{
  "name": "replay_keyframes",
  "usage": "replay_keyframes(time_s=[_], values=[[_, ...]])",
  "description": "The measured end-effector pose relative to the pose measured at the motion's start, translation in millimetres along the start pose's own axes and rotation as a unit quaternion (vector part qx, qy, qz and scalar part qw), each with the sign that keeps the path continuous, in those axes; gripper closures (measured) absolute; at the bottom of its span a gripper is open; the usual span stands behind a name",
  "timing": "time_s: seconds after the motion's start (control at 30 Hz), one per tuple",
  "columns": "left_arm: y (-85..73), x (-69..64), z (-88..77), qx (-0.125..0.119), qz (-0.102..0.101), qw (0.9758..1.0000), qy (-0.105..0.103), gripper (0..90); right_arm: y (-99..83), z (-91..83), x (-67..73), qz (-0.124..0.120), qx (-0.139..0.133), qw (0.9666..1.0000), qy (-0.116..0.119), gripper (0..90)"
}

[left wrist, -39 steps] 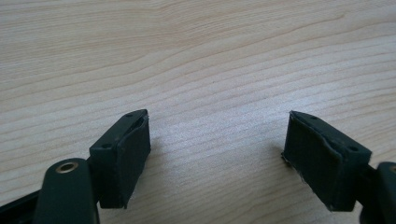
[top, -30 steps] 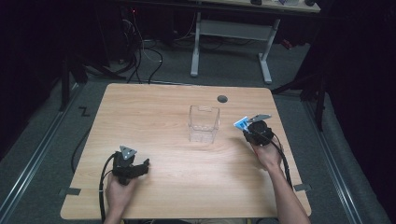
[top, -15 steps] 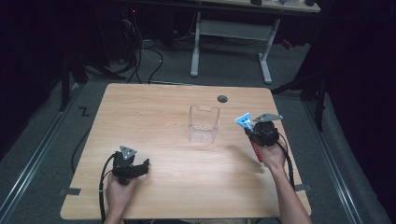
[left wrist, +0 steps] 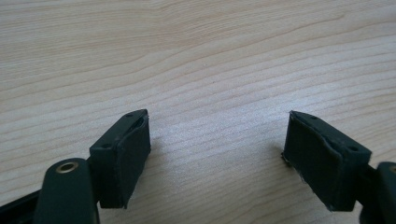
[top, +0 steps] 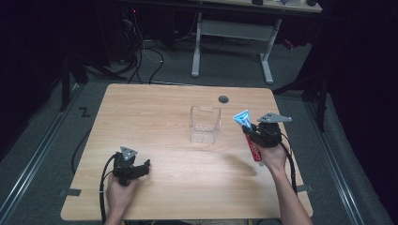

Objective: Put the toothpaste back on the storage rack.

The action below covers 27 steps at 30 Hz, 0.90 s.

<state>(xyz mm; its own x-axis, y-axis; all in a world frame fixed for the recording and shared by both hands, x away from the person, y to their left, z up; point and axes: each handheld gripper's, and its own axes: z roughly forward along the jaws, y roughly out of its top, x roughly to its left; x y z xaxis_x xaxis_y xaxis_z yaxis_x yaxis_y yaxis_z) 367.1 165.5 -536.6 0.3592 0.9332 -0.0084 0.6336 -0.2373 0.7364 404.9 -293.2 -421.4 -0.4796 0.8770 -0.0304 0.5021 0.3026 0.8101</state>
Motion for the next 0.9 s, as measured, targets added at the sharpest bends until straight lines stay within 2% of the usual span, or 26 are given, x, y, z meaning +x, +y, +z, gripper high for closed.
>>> replay_keyframes(time_s=[0.27, 0.37, 0.43, 0.67, 0.9], values=[[-0.1, 0.0, -0.2, 0.0, 0.0, 1.0, 0.0, 23.0, 7.1, -2.6, 5.9, 0.008, -0.018, 0.9993, 0.033, 73.1], [-0.2, -0.1, -0.3, 0.0, 0.0, 1.0, 0.0, 23.0, 12.5, -2.6, 14.4, -0.009, -0.02, 0.9994, 0.026, 73.0], [-0.3, 0.0, -0.4, 0.0, 0.0, 1.0, 0.0, 23.0, 15.8, -1.4, 18.9, -0.015, -0.024, 0.999, 0.035, 73.0], [-0.5, -0.1, -0.7, 0.001, 0.001, 1.0, -0.001, 23.0, 26.4, 2.4, 27.7, -0.002, -0.039, 0.9966, 0.073, 73.1], [-0.6, -0.1, -0.7, 0.001, 0.0, 1.0, -0.001, 23.0, 36.9, 1.6, 32.1, 0.0, -0.051, 0.9942, 0.095, 73.1]])
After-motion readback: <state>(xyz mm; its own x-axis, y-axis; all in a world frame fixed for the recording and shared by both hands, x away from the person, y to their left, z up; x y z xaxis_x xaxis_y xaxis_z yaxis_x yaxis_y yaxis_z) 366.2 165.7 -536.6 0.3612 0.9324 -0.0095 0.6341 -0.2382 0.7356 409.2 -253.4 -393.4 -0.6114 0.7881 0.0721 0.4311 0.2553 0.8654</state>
